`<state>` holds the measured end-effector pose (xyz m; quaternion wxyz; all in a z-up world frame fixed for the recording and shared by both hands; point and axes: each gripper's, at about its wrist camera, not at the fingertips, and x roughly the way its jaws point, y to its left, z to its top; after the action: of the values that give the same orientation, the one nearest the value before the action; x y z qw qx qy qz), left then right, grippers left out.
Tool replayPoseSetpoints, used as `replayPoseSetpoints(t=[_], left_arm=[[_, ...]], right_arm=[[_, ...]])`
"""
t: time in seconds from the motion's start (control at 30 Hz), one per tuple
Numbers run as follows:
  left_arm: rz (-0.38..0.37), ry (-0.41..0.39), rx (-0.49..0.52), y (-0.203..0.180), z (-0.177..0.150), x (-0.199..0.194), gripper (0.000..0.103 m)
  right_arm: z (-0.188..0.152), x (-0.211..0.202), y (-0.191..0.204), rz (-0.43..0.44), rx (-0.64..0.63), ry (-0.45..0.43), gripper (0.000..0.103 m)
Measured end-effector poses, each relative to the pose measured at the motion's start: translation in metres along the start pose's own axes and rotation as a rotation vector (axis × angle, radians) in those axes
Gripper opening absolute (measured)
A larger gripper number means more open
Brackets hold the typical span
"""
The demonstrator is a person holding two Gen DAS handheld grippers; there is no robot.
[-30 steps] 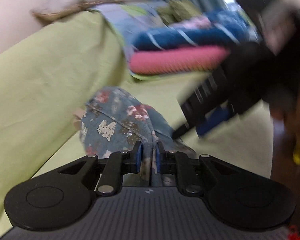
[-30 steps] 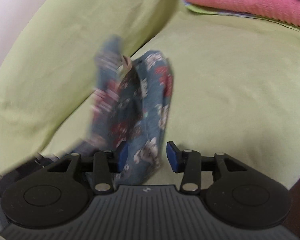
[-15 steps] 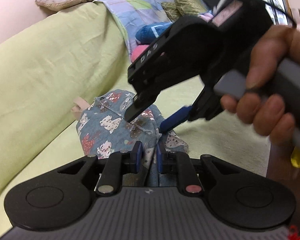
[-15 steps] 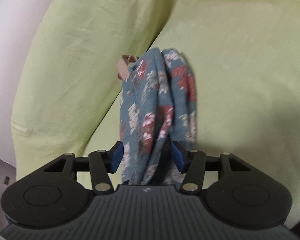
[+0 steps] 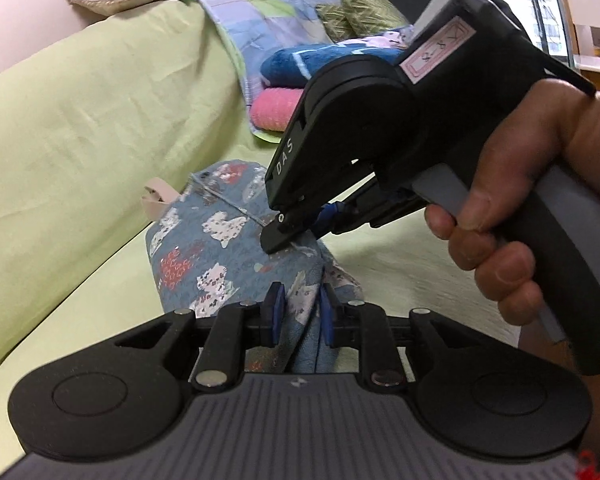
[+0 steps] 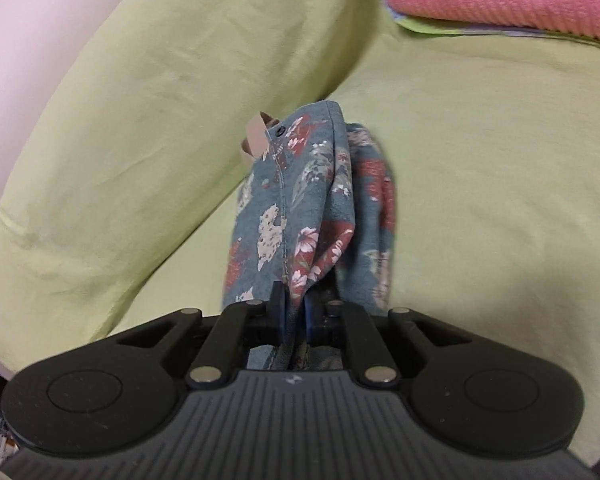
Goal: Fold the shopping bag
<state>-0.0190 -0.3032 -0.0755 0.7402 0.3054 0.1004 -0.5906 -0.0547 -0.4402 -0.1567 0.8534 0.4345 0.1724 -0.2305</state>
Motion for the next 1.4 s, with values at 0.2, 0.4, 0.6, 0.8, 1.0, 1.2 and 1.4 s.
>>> replayPoseSetpoints(t=[0.2, 0.4, 0.6, 0.8, 1.0, 1.2, 1.4], left_arm=[[-0.015, -0.01, -0.012, 0.005, 0.002, -0.014, 0.026], [-0.023, 0.008, -0.107, 0.035, 0.013, -0.02, 0.016], [-0.054, 0.163, -0.045, 0.021, -0.007, 0.017, 0.0], [-0.036, 0.15, 0.032, 0.007, -0.011, 0.014, 0.0], [-0.054, 0.137, 0.038, 0.015, -0.009, 0.015, 0.0], [-0.092, 0.131, -0.051, 0.074, -0.006, 0.011, 0.0], [-0.283, 0.129, -0.044, 0.113, -0.008, 0.053, 0.0]], right_arm=[[0.002, 0.006, -0.009, -0.013, 0.013, 0.035, 0.007], [0.001, 0.013, -0.018, 0.0, 0.046, 0.064, 0.007], [0.005, 0.011, -0.008, -0.031, -0.043, 0.083, 0.013], [0.004, -0.009, 0.039, -0.144, -0.379, -0.055, 0.038], [-0.004, 0.008, 0.035, -0.102, -0.447, 0.032, 0.009], [-0.012, 0.018, 0.025, -0.068, -0.453, 0.093, 0.0], [-0.017, 0.018, 0.022, -0.053, -0.446, 0.069, 0.0]])
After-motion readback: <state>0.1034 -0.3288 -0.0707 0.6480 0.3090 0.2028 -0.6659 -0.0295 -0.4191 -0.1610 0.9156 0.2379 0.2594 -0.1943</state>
